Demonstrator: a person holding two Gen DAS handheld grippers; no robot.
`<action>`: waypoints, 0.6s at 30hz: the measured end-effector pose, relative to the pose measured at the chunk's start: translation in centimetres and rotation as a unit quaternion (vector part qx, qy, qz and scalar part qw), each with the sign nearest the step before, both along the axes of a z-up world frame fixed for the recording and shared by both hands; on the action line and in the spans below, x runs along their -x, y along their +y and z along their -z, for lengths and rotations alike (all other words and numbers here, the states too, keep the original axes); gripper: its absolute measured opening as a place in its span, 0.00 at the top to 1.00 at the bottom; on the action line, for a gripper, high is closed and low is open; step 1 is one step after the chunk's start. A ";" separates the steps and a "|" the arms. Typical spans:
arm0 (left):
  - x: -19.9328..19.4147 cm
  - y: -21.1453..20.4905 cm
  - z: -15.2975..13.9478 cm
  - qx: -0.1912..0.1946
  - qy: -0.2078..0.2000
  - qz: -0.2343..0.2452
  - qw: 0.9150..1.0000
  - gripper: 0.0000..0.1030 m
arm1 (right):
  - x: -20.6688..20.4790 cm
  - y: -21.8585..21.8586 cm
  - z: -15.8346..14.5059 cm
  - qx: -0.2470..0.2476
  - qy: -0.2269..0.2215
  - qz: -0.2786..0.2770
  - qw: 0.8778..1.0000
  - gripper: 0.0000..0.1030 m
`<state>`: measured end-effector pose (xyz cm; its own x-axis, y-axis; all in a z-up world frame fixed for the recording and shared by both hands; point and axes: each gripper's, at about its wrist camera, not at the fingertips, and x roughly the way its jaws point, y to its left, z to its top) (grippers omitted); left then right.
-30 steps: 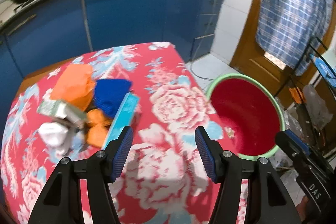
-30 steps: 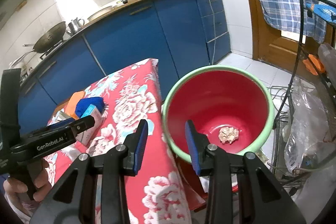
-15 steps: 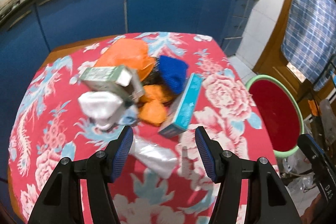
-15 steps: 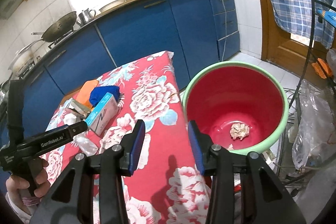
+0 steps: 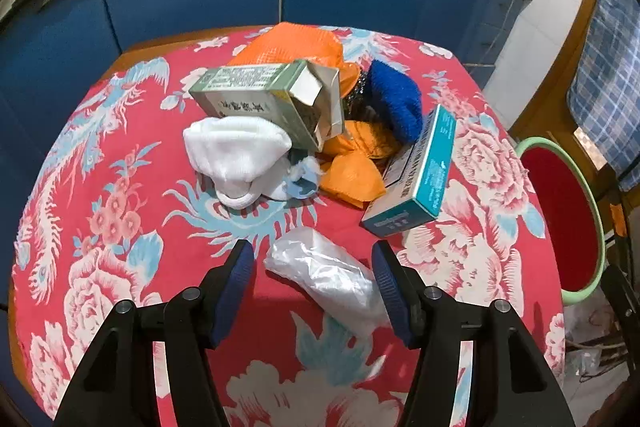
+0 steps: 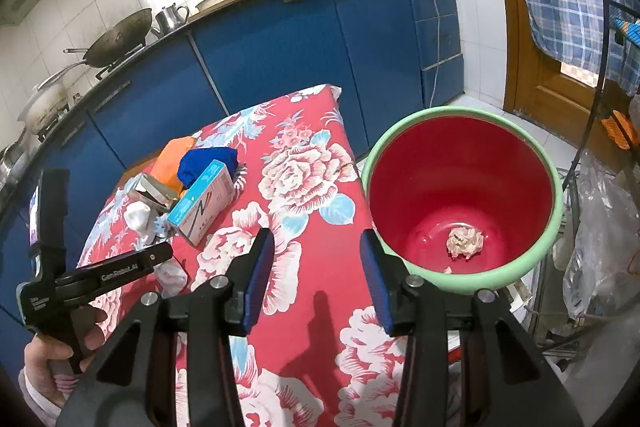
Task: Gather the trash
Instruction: 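Move the left gripper back to the table and grasp the clear plastic bag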
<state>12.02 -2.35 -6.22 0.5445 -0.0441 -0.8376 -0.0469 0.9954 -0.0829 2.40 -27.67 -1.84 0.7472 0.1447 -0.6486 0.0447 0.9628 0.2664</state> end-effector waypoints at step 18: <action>0.9 -0.3 1.4 0.035 0.007 0.046 0.998 0.55 | -1.0 1.5 0.9 0.003 0.015 -0.017 1.000 0.54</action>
